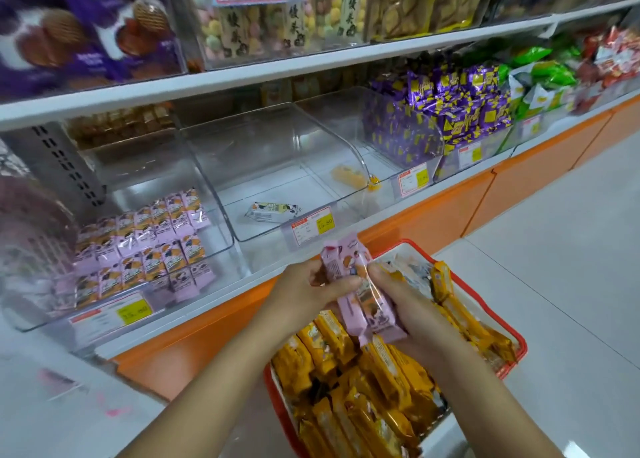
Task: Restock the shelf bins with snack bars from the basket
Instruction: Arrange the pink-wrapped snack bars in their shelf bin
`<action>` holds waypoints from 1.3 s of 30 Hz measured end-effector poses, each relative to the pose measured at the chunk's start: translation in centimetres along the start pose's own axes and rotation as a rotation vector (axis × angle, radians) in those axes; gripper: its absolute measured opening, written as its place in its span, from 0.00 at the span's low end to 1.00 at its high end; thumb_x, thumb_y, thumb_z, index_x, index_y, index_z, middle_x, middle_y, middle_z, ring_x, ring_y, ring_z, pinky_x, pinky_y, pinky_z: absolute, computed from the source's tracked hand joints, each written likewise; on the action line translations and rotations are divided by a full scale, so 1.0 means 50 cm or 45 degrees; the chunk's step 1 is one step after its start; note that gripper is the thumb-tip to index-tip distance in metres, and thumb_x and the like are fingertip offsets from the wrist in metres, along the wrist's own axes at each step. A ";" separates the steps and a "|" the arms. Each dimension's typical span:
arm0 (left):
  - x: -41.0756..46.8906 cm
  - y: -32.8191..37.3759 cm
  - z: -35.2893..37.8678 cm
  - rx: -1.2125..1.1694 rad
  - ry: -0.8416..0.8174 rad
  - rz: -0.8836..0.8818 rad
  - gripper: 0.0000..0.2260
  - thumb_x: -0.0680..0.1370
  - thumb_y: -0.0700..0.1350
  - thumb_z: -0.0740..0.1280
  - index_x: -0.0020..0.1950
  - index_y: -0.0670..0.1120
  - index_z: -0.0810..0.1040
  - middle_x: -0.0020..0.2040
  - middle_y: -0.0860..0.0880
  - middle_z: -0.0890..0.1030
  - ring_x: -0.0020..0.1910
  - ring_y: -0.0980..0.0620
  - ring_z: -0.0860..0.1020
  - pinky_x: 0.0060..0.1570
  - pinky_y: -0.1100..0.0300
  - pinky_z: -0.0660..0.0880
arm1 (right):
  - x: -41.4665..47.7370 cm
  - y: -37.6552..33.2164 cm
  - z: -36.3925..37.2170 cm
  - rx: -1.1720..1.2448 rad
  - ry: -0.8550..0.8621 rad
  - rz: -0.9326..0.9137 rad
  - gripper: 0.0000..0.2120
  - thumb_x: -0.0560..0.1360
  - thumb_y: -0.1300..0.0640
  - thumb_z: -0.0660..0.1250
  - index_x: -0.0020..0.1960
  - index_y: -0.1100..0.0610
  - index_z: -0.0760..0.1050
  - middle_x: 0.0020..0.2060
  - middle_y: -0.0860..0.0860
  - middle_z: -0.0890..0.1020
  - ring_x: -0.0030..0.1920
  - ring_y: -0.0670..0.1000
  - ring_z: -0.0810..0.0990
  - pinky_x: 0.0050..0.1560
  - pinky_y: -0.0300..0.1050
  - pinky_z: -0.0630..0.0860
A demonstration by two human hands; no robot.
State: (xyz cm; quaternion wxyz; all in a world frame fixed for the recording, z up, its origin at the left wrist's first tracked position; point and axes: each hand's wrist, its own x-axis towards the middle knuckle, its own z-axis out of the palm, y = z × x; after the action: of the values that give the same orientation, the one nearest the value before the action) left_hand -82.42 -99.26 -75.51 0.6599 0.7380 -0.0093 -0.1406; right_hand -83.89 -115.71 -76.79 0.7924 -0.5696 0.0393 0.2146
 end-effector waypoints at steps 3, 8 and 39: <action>-0.025 -0.003 -0.023 0.003 0.117 0.023 0.05 0.71 0.40 0.74 0.44 0.48 0.83 0.37 0.53 0.85 0.38 0.58 0.82 0.41 0.63 0.79 | -0.011 0.015 0.053 -0.059 0.095 -0.051 0.22 0.75 0.43 0.64 0.55 0.61 0.81 0.52 0.62 0.83 0.56 0.63 0.81 0.62 0.62 0.73; -0.070 -0.001 -0.059 -0.195 0.172 -0.067 0.06 0.72 0.37 0.72 0.48 0.41 0.82 0.41 0.47 0.84 0.38 0.53 0.83 0.37 0.61 0.80 | -0.034 0.021 0.125 -0.341 0.227 -0.245 0.09 0.69 0.46 0.69 0.40 0.50 0.85 0.36 0.46 0.85 0.37 0.48 0.84 0.37 0.50 0.81; -0.205 -0.023 -0.329 -0.910 0.446 -0.166 0.08 0.77 0.44 0.65 0.49 0.40 0.79 0.44 0.41 0.82 0.40 0.46 0.80 0.37 0.54 0.79 | 0.034 0.052 0.407 -0.504 -0.059 -0.410 0.18 0.73 0.60 0.71 0.63 0.53 0.77 0.49 0.52 0.84 0.38 0.56 0.85 0.34 0.53 0.82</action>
State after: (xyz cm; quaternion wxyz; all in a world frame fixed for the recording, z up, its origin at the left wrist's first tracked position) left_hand -88.84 -81.09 -73.16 0.8563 0.4739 0.1996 -0.0485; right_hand -87.08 -95.81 -72.54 0.6901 -0.7075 -0.1130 0.1023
